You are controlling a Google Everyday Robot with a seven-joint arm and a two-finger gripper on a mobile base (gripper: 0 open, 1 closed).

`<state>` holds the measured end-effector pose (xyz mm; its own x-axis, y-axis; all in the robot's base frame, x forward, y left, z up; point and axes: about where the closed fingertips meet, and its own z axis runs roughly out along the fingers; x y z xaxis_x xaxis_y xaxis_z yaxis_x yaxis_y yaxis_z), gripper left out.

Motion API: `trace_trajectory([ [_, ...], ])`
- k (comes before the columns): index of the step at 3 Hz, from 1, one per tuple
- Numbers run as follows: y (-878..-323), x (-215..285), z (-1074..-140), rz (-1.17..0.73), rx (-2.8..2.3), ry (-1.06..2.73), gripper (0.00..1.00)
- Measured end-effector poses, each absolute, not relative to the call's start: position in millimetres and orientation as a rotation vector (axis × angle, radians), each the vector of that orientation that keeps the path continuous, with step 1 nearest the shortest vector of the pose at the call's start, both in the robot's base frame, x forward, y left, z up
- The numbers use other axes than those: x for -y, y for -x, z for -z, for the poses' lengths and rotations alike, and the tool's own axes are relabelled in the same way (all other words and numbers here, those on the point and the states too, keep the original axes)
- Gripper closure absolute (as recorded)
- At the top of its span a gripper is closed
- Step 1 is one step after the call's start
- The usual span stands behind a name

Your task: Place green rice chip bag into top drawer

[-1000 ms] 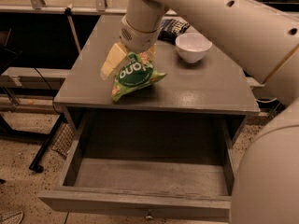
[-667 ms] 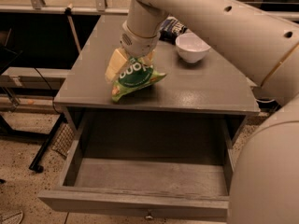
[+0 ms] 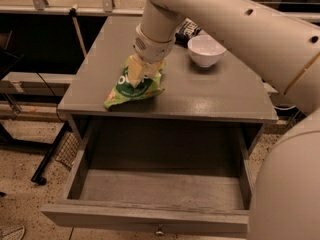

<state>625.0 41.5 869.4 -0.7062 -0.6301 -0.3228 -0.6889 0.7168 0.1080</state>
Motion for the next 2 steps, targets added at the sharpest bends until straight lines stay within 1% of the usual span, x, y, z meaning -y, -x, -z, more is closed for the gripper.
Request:
trace_trajectory([
  [1, -618.4, -31.7, -885.6, -0.298, -2.627, 1.057, 0.99],
  [2, -608.0, -20.1, -903.2, -0.307, -2.576, 1.075, 1.0],
])
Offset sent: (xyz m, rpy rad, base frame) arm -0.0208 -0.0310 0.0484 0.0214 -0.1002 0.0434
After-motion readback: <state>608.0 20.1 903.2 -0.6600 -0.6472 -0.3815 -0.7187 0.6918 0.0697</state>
